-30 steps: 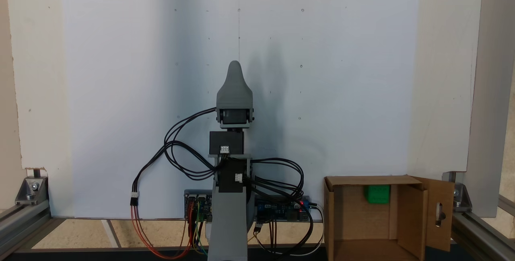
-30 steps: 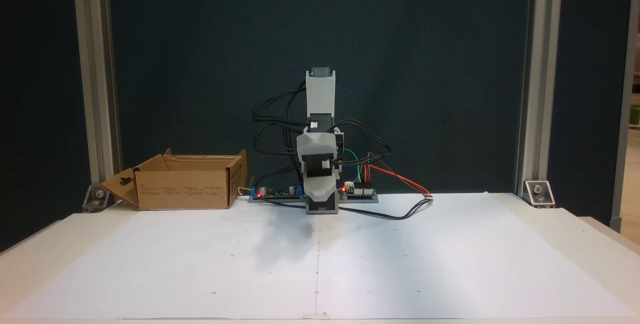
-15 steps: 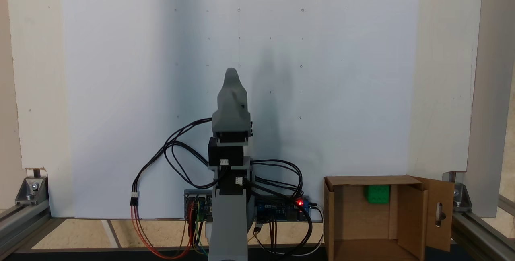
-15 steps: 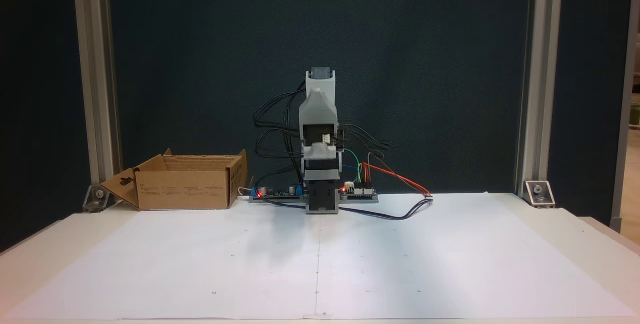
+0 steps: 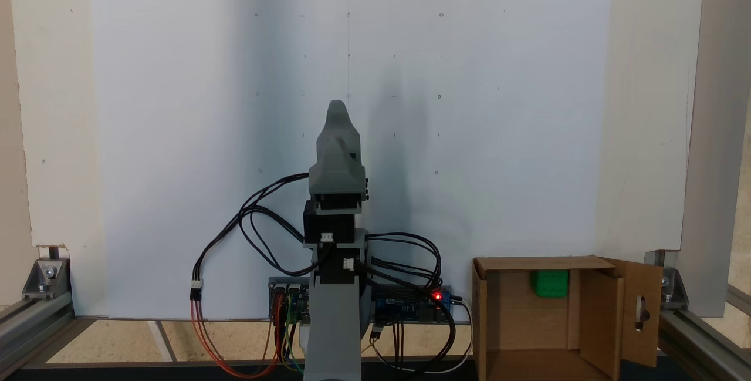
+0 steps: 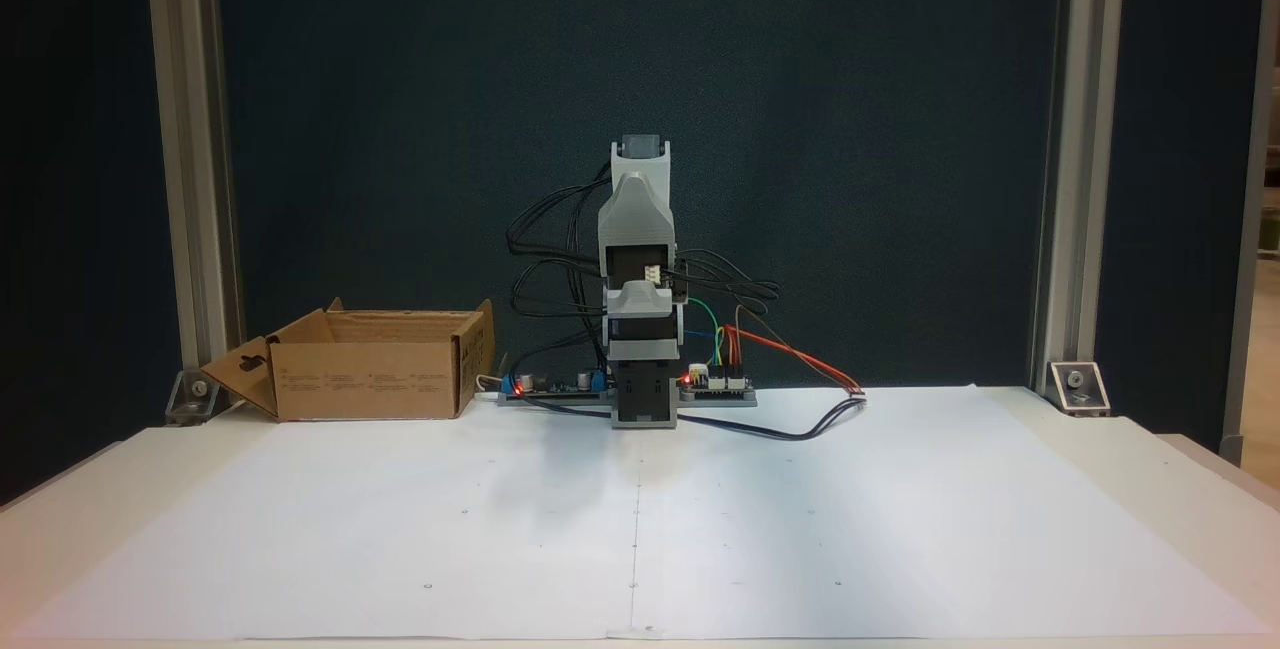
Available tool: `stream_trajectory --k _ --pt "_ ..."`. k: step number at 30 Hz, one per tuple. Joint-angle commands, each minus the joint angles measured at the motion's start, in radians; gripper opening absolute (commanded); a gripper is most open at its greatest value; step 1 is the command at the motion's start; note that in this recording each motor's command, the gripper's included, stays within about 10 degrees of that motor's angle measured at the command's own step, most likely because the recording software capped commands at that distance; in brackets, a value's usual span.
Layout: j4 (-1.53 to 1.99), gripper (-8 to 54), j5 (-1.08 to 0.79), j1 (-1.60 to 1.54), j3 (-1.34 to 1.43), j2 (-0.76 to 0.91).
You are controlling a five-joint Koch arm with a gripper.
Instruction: Grasp a green dice and put it in the bin.
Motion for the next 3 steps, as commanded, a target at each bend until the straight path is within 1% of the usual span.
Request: stream_trajectory --k 1,3 --pt "-0.058 44.5 -0.043 -0.002 0.049 0.109" --pt "-0.058 44.5 -0.043 -0.002 0.049 0.107"
